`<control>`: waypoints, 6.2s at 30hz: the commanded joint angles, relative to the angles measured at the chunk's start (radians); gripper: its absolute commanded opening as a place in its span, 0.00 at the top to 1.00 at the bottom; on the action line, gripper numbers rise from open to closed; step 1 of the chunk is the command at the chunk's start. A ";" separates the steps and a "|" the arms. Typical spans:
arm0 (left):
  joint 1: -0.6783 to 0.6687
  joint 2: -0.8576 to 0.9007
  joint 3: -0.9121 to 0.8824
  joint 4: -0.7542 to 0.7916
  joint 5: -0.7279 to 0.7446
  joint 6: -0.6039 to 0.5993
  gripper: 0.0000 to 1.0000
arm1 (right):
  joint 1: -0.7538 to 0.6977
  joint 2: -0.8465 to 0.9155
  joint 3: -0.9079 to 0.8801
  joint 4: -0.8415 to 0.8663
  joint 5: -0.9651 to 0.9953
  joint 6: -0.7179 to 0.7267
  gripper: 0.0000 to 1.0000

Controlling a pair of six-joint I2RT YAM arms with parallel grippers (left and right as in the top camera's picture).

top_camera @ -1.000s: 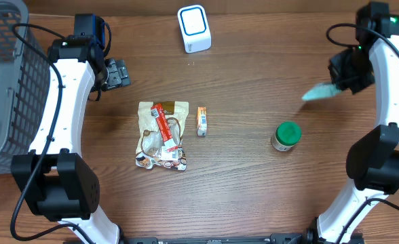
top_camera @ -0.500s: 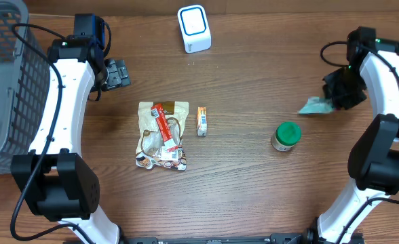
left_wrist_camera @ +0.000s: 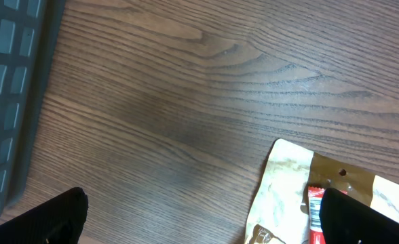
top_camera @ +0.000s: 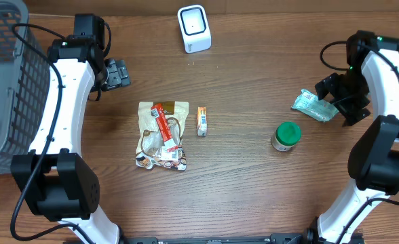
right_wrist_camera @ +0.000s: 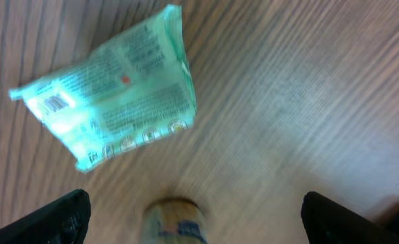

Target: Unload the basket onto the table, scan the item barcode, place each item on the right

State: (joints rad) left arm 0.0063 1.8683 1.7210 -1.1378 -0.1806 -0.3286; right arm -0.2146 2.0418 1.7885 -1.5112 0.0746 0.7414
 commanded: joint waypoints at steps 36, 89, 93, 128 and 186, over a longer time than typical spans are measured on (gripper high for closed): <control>-0.007 -0.018 0.016 -0.002 -0.010 0.023 0.00 | 0.305 -0.022 -0.183 -0.073 -0.076 -0.383 0.05; -0.007 -0.018 0.016 -0.002 -0.010 0.023 0.00 | 0.620 -0.022 -0.217 0.316 -0.232 -0.312 0.31; -0.007 -0.018 0.016 -0.002 -0.010 0.023 0.00 | 0.629 -0.022 -0.217 0.333 -0.167 -0.312 0.32; -0.007 -0.018 0.016 -0.002 -0.010 0.023 0.01 | 0.641 -0.022 -0.218 0.336 -0.045 -0.307 0.21; -0.007 -0.018 0.016 -0.002 -0.010 0.023 0.00 | 0.676 -0.020 -0.289 0.405 -0.023 -0.214 0.09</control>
State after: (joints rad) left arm 0.0063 1.8683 1.7214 -1.1374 -0.1806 -0.3286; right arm 0.4519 2.0281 1.5486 -1.1339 0.0410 0.5205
